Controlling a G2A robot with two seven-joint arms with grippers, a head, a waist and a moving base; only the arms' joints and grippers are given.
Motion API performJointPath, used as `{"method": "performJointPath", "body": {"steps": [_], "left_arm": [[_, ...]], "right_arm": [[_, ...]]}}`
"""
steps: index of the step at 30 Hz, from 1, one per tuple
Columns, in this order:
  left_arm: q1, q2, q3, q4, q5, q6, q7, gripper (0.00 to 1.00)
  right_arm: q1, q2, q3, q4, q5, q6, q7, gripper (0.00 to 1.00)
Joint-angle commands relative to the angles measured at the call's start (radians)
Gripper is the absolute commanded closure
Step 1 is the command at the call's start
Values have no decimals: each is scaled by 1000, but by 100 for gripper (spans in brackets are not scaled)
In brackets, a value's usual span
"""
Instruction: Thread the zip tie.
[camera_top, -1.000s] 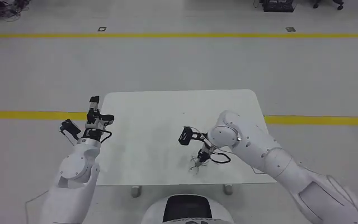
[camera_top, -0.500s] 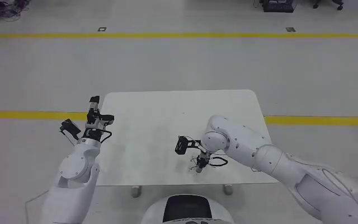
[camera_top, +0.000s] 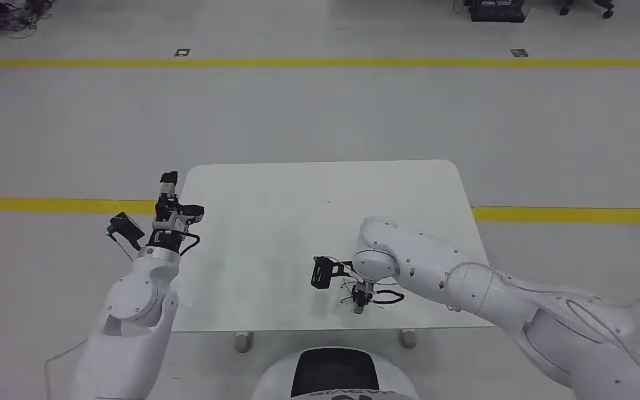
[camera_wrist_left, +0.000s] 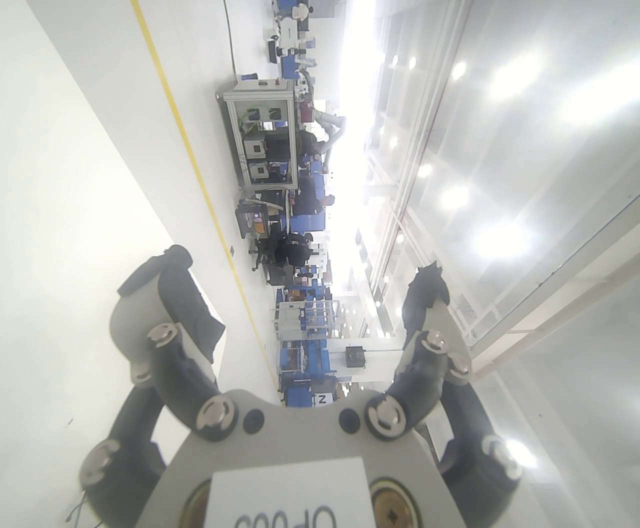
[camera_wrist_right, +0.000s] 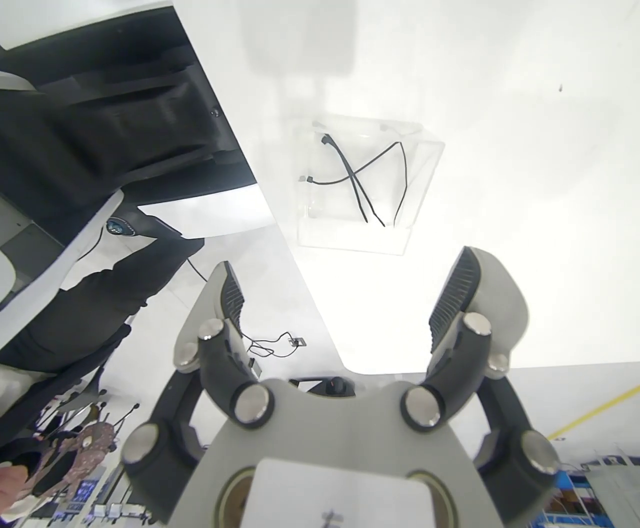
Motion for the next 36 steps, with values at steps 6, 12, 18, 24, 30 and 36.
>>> {"method": "performJointPath", "body": {"steps": [6,12,18,24,30,36], "left_arm": [[0,0,0,0,0,0,0,0],[0,0,0,0,0,0,0,0],[0,0,0,0,0,0,0,0],[0,0,0,0,0,0,0,0],[0,0,0,0,0,0,0,0],[0,0,0,0,0,0,0,0]], "right_arm": [[-24,13,-19,-73,-159,0,-77,0],[-24,13,-19,-73,-159,0,-77,0],[-43,15,-18,-62,-207,3,-128,0],[-51,15,-8,-62,-226,5,-131,0],[-54,16,-9,-58,-229,5,-135,0],[-67,21,-7,-41,-268,0,-174,0]]}}
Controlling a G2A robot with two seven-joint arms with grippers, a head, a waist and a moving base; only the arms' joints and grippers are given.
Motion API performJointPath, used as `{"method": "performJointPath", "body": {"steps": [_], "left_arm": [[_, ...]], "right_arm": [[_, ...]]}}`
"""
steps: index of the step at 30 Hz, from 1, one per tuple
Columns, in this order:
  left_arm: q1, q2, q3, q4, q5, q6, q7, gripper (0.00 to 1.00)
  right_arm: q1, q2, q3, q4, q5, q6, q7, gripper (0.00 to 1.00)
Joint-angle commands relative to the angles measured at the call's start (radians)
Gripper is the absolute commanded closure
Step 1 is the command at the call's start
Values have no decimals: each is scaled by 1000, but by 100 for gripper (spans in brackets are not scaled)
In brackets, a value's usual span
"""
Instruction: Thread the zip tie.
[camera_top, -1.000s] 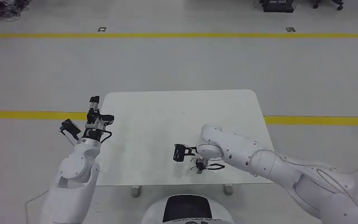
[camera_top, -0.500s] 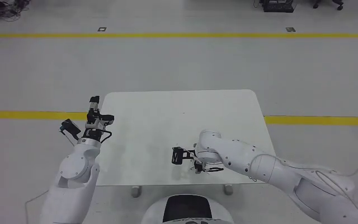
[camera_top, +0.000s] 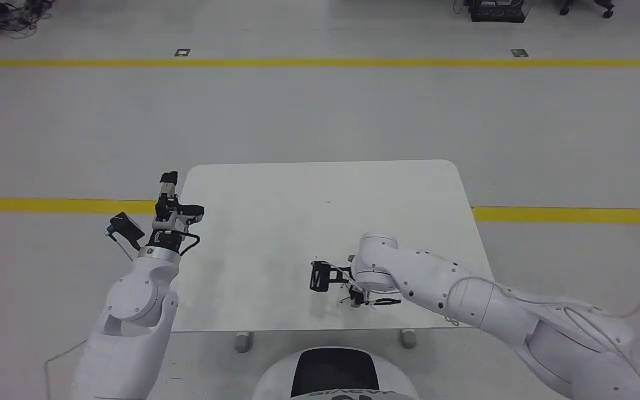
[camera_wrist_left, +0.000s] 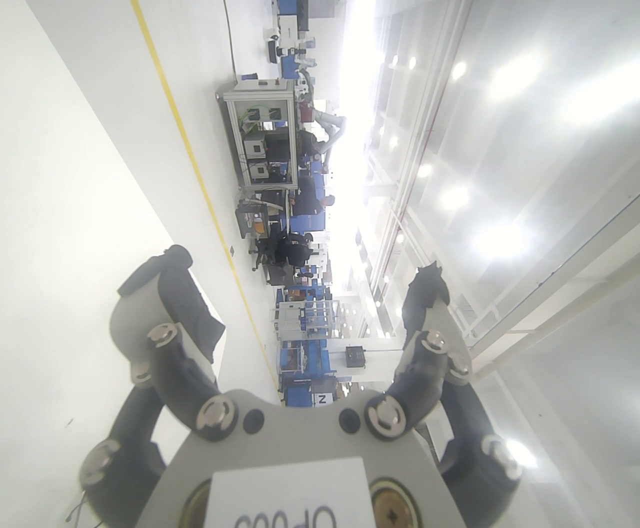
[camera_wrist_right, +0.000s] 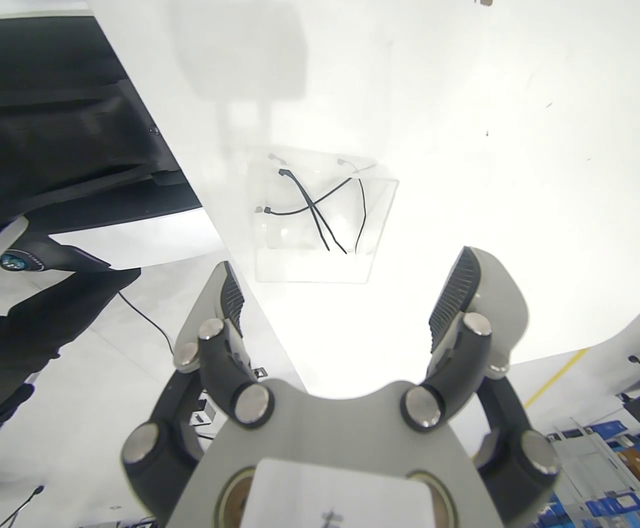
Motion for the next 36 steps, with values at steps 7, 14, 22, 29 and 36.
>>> {"method": "performJointPath", "body": {"steps": [7,14,22,29,36], "left_arm": [[0,0,0,0,0,0,0,0],[0,0,0,0,0,0,0,0],[0,0,0,0,0,0,0,0],[0,0,0,0,0,0,0,0],[0,0,0,0,0,0,0,0]], "right_arm": [[1,3,-9,-8,-10,0,-5,0],[-12,29,0,-42,-10,0,-90,0],[-10,36,-2,-50,-8,0,-96,0],[-15,52,-11,-53,27,0,-168,0],[6,83,-27,-71,105,0,-163,0]]}}
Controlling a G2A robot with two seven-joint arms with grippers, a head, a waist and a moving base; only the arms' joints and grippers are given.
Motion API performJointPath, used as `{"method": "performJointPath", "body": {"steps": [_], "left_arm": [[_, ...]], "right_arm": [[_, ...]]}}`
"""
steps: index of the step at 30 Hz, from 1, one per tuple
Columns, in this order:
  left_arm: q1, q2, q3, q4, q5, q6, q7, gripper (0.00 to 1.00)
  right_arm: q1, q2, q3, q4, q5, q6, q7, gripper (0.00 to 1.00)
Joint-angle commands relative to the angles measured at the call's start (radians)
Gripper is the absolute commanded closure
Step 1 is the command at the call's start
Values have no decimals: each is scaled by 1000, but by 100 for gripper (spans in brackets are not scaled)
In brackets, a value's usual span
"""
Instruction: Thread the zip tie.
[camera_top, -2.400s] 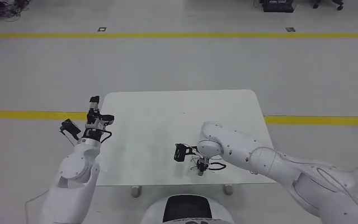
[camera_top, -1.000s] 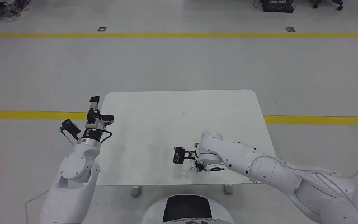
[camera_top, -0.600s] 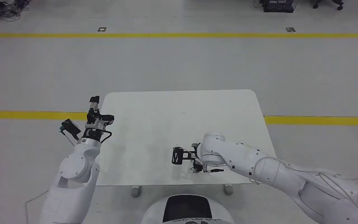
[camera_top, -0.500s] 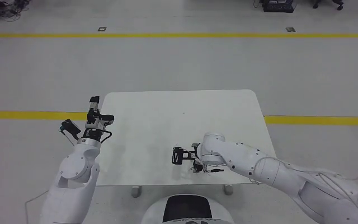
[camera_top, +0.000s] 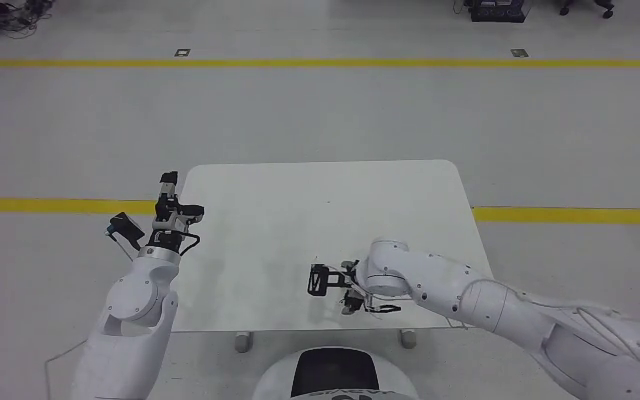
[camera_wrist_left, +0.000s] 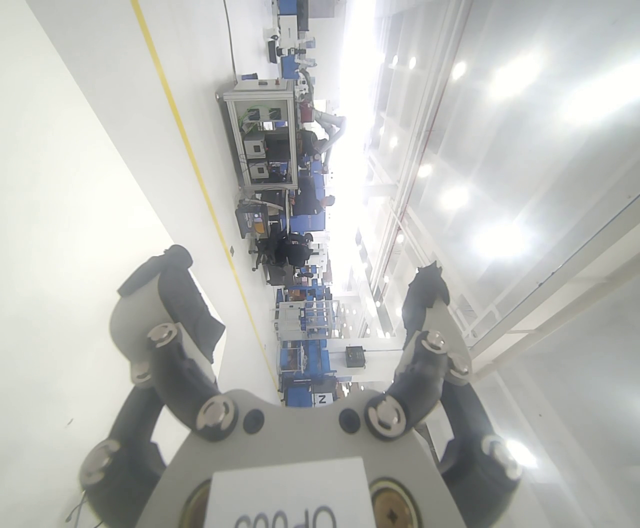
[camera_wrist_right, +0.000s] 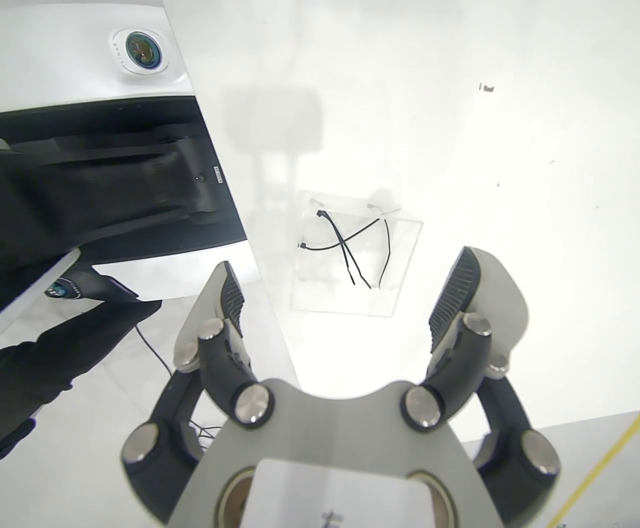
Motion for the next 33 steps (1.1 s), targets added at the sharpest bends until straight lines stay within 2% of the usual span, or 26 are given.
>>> {"method": "performJointPath", "body": {"steps": [1,2,4,6,11,16,24,33], "left_arm": [[0,0,0,0,0,0,0,0],[0,0,0,0,0,0,0,0],[0,0,0,0,0,0,0,0],[0,0,0,0,0,0,0,0],[0,0,0,0,0,0,0,0],[0,0,0,0,0,0,0,0],[0,0,0,0,0,0,0,0],[0,0,0,0,0,0,0,0]], "right_arm": [[2,7,0,-5,12,0,13,7],[4,10,0,-8,16,0,18,27],[8,16,0,-13,24,0,30,52],[11,22,0,-22,27,0,41,58],[5,30,0,-34,22,0,63,60],[-14,23,0,-30,-15,0,55,62],[-37,0,0,44,-46,0,-14,69],[-45,-37,0,104,-36,0,-6,76]]}}
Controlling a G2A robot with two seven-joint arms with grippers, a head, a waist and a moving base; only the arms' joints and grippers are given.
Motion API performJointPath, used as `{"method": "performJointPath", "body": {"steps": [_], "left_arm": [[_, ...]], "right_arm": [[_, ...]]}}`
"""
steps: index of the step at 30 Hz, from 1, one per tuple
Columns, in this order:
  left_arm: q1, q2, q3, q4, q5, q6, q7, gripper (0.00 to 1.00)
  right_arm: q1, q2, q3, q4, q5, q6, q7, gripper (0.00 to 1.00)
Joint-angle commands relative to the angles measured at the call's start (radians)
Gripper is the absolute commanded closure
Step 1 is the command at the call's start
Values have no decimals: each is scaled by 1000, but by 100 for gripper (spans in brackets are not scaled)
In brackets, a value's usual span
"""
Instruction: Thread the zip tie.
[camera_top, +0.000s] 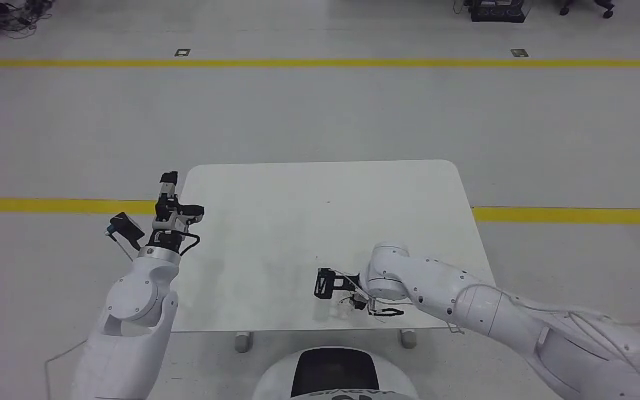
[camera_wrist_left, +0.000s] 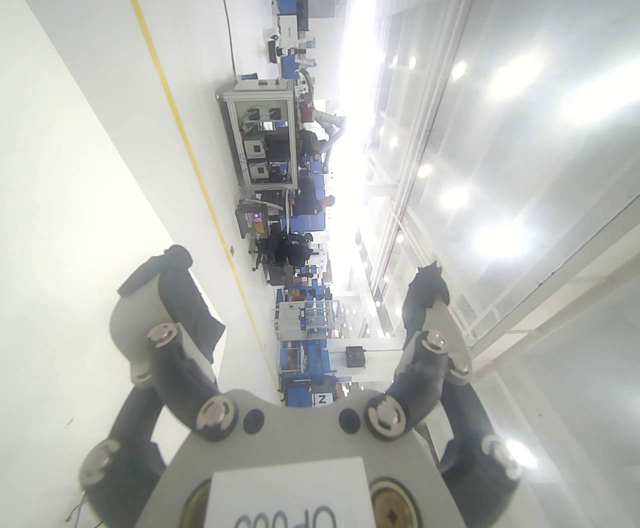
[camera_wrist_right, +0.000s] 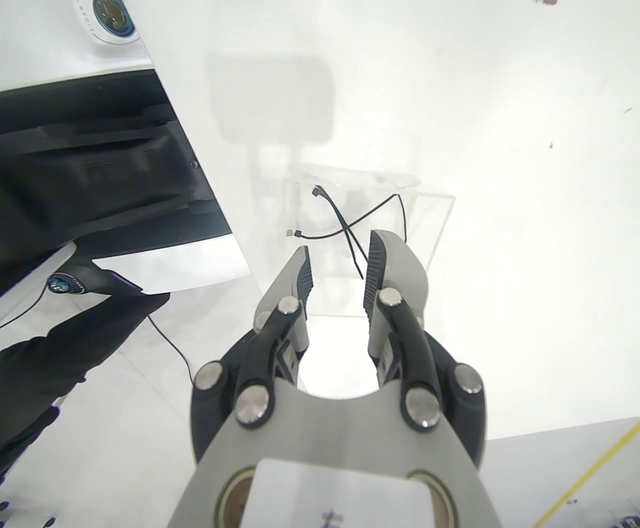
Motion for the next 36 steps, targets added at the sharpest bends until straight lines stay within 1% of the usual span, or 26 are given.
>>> {"method": "performJointPath", "body": {"steps": [1,21,24,36], "left_arm": [[0,0,0,0,0,0,0,0],[0,0,0,0,0,0,0,0],[0,0,0,0,0,0,0,0],[0,0,0,0,0,0,0,0]], "right_arm": [[-3,-7,0,8,4,0,4,76],[-16,-59,0,96,-9,0,-2,86],[-19,-64,0,109,-11,0,-8,87],[-21,-77,0,144,-16,0,-18,98]]}}
